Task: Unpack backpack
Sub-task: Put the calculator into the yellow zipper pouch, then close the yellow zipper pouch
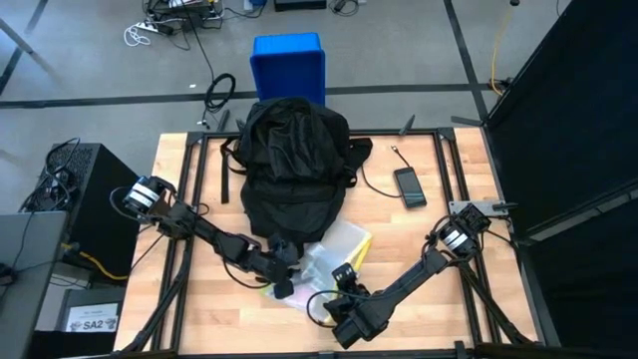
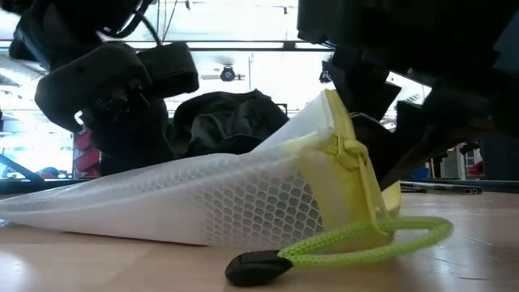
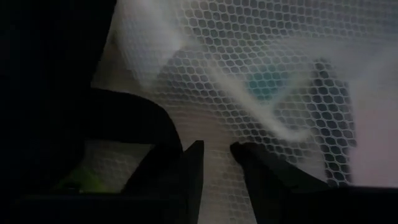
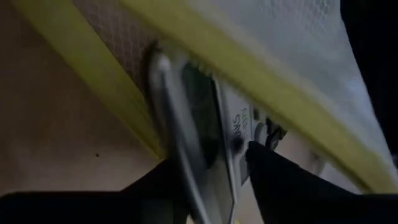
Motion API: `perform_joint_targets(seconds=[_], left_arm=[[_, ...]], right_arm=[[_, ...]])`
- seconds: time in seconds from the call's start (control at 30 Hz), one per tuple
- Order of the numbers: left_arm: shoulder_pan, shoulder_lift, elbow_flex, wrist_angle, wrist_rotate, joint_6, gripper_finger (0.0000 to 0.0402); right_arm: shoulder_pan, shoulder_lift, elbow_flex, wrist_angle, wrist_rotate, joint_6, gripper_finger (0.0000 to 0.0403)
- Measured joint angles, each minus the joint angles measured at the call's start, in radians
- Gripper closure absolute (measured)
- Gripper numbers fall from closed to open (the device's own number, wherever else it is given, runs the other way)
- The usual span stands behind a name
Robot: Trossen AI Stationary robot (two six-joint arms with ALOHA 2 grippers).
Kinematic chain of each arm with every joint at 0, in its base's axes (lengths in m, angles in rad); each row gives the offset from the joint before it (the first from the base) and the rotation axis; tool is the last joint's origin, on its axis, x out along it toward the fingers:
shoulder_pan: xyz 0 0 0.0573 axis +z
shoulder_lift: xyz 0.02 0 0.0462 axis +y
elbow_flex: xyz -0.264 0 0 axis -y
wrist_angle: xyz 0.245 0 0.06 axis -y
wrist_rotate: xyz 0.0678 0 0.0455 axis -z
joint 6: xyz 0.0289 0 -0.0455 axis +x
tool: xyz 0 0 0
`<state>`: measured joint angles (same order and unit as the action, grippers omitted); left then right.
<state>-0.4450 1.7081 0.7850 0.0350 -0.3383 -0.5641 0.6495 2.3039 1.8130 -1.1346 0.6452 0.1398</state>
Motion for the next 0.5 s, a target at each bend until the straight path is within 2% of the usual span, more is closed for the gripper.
perform_joint_targets(seconds=[0.2,0.33,0.5], left_arm=[[-0.014,-0.002,0.120,-0.236,-0.082,0.014,0.0315],[-0.035,-0.002,0.161,-0.265,-0.141,0.038,0.0314],[-0.053,-0.002,0.187,-0.266,-0.167,0.068,0.0315]], right_arm=[[0.014,0.000,0.000,-0.107,0.018,0.024,0.0212],[0.038,0.000,-0.001,-0.184,0.041,0.094,0.0196],[0.068,-0.005,-0.001,-0.249,0.041,0.184,0.0193]])
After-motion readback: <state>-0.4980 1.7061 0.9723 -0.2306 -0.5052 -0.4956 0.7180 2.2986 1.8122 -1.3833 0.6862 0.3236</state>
